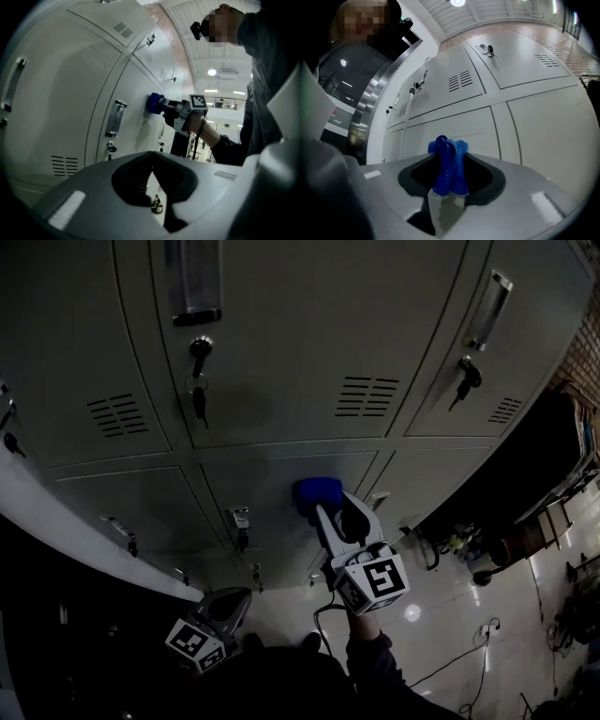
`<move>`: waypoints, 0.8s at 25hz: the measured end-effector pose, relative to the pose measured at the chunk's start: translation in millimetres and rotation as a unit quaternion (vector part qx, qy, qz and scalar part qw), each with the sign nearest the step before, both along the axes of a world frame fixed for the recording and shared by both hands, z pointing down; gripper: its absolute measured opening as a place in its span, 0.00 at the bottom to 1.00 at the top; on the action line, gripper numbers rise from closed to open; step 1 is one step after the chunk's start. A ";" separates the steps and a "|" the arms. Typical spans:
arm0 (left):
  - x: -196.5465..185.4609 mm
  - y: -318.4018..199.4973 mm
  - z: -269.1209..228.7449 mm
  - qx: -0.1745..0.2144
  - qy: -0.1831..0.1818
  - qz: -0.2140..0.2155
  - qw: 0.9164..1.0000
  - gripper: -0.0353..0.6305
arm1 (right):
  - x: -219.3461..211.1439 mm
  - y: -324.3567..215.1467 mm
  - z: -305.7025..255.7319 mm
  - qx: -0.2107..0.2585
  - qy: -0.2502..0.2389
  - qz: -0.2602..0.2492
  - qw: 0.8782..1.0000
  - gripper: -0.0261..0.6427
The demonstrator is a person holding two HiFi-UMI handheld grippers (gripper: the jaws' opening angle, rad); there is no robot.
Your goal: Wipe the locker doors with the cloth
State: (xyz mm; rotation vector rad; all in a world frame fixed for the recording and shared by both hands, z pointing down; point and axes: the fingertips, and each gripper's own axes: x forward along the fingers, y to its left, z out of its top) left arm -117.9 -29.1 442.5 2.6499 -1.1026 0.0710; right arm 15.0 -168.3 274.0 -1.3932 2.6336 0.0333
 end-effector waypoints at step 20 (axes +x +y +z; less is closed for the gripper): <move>53.6 -14.5 -5.8 0.001 -0.004 0.022 1.000 0.05 | 68.3 -8.9 9.2 -0.005 -0.015 0.034 0.999 0.25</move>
